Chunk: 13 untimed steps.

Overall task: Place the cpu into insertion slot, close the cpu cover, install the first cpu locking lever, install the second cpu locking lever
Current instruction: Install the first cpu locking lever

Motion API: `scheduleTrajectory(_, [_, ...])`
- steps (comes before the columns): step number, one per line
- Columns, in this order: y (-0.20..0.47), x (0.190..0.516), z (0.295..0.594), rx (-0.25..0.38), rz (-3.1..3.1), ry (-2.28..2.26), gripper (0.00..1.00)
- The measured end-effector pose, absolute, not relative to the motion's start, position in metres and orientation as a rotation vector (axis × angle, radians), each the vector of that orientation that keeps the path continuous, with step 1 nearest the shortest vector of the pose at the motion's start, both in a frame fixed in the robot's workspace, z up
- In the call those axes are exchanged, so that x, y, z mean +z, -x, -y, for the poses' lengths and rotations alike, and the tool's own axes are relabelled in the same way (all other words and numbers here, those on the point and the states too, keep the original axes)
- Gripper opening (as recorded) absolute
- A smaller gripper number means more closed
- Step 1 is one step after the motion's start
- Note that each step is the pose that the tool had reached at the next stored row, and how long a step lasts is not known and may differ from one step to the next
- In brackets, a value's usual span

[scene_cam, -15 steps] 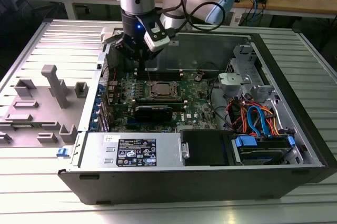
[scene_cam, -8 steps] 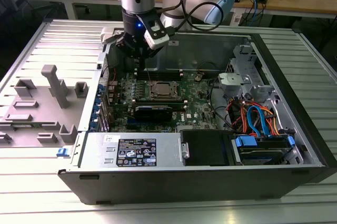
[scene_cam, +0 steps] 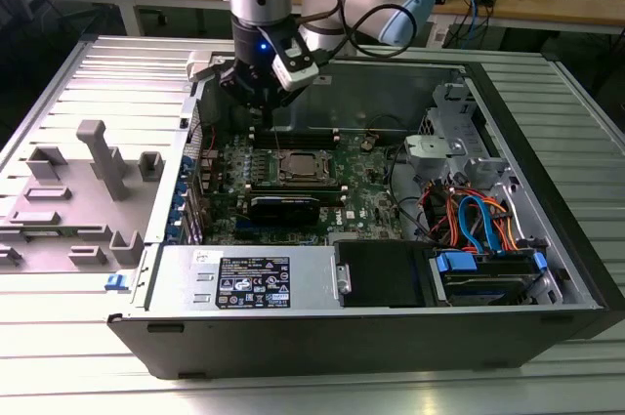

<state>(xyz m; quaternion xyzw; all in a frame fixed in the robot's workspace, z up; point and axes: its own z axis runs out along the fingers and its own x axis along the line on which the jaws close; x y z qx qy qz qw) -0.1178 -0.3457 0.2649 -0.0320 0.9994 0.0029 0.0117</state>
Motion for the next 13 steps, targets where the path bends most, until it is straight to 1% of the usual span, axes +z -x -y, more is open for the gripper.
scheduleTrajectory(9, [0.097, 0.259, 0.343, -0.011, -3.117, 0.100, 0.11])
scheduleTrajectory(13, [0.096, 0.256, 0.342, -0.036, -3.115, 0.100, 0.11])
